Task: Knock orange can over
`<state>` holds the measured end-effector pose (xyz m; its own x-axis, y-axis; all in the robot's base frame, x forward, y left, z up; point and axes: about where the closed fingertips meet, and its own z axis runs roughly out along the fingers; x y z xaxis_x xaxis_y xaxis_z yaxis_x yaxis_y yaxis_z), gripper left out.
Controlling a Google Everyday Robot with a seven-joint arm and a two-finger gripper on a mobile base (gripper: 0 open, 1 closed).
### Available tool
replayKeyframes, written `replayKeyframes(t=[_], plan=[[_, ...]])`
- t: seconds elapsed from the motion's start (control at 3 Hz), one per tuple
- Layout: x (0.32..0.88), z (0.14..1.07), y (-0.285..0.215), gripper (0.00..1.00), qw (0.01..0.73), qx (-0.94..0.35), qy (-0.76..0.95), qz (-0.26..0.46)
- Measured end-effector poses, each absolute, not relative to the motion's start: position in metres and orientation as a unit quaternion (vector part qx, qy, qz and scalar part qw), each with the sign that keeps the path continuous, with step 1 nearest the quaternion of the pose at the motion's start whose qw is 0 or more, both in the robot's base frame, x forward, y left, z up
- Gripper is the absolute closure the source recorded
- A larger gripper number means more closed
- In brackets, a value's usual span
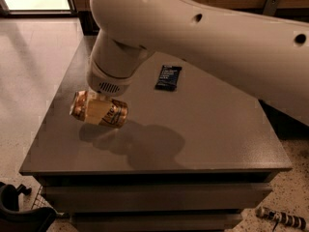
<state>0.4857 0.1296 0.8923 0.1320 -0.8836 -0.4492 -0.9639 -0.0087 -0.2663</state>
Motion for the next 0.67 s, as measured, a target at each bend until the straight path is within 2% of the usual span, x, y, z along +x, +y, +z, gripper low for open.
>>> replayKeyframes(t=[0.33,0.67], plan=[[0.491,0.867,0.132,1.00,0.250,-0.703,0.664,0.050],[0.495,0.839,0.147,0.98,0.258,-0.701,0.663,0.054]])
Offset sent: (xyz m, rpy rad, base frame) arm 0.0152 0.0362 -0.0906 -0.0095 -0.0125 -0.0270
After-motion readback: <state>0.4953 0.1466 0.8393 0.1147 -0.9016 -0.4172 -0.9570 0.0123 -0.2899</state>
